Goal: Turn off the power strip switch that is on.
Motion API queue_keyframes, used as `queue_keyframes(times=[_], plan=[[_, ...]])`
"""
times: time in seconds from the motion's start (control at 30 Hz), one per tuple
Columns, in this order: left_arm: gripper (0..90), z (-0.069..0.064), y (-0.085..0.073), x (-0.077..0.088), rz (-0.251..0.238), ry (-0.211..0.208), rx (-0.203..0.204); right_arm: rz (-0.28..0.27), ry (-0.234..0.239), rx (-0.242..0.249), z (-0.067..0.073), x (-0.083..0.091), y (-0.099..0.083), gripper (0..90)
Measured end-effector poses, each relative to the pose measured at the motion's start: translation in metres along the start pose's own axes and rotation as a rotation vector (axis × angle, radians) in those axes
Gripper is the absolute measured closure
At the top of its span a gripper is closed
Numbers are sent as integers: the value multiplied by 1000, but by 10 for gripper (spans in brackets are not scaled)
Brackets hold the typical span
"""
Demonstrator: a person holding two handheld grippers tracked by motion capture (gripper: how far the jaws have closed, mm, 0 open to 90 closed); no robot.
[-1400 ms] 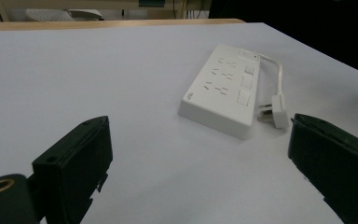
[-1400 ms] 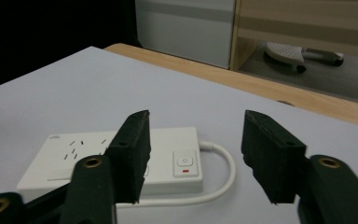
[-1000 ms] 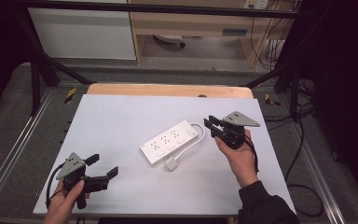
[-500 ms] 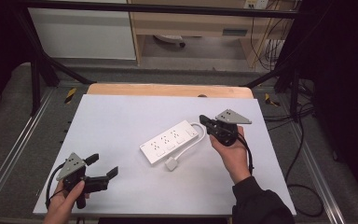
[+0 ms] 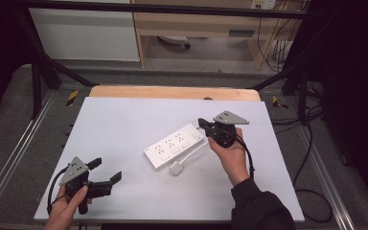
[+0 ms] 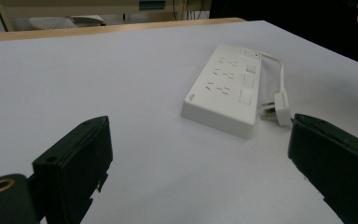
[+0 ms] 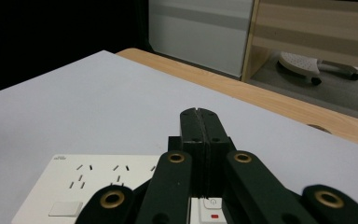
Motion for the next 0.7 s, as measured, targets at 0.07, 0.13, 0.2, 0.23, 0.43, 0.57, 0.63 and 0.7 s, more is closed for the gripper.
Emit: queue_keyframes(times=[0.07,0.13,0.2,0.23,0.43,0.57,0.63,0.7], plan=[[62,0,0,0,1,-5,4,11,2,-1,2,-3,-1,900],[62,0,0,0,0,-6,3,21,6,1,3,-5,-1,900],[62,-1,0,-1,1,-7,2,32,10,2,4,-7,-1,900],[63,0,0,0,1,-7,2,38,14,4,4,-8,-1,900],[62,0,1,1,-11,-6,-4,67,40,-3,5,-14,-5,900],[62,0,0,1,-5,-6,-2,78,46,-1,5,-16,-6,900],[62,0,0,1,-4,-6,-5,84,50,0,6,-16,-6,900],[62,0,0,0,-3,-6,-6,85,53,2,6,-17,-6,900]])
Point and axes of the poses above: each handheld gripper's, and its own axes: x roughly backward along the jaws, y roughly out of its top, z roughly to its left, the point moved 1 cm from there along -x, roughly forward along the jaws, and after that the axes turned 7 degrees about y, right-handed, at the moved point
